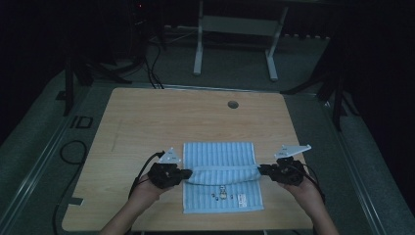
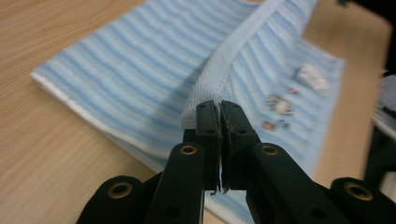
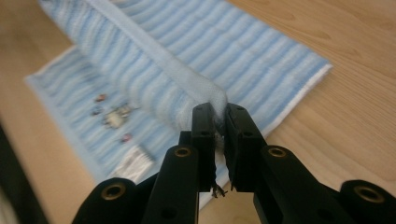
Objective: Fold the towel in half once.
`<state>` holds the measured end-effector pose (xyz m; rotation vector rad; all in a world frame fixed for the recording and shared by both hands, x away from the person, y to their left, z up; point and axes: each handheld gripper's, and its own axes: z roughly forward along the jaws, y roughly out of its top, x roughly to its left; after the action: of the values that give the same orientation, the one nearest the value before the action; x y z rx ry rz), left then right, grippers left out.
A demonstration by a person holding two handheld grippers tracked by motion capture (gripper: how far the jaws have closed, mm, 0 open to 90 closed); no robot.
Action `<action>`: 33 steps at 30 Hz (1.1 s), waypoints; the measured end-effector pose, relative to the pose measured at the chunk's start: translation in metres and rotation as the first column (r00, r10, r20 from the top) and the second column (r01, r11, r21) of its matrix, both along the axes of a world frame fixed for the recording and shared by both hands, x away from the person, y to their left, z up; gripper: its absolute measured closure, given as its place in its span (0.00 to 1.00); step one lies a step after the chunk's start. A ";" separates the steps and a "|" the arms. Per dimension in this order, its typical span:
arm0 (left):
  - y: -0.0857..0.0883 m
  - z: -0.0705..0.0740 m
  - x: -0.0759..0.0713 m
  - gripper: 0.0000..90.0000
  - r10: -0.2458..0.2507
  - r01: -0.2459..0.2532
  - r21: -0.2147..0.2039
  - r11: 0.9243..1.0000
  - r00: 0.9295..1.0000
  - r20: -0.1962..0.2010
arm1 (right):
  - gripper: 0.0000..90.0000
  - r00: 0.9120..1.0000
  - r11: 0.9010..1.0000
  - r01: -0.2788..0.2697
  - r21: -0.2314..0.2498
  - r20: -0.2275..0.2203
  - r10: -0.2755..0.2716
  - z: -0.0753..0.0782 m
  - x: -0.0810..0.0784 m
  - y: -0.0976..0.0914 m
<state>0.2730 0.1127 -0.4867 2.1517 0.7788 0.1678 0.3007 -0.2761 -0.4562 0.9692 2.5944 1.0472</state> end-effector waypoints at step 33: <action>0.006 -0.020 0.011 0.51 -0.015 0.037 0.132 0.991 0.986 -0.163 | 0.57 0.997 0.999 0.023 -0.036 -0.080 -0.025 -0.028 0.011 -0.003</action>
<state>0.2842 0.1183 -0.5068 2.3243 0.8527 0.0323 0.3115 -0.2795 -0.4843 1.0522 2.6482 0.9737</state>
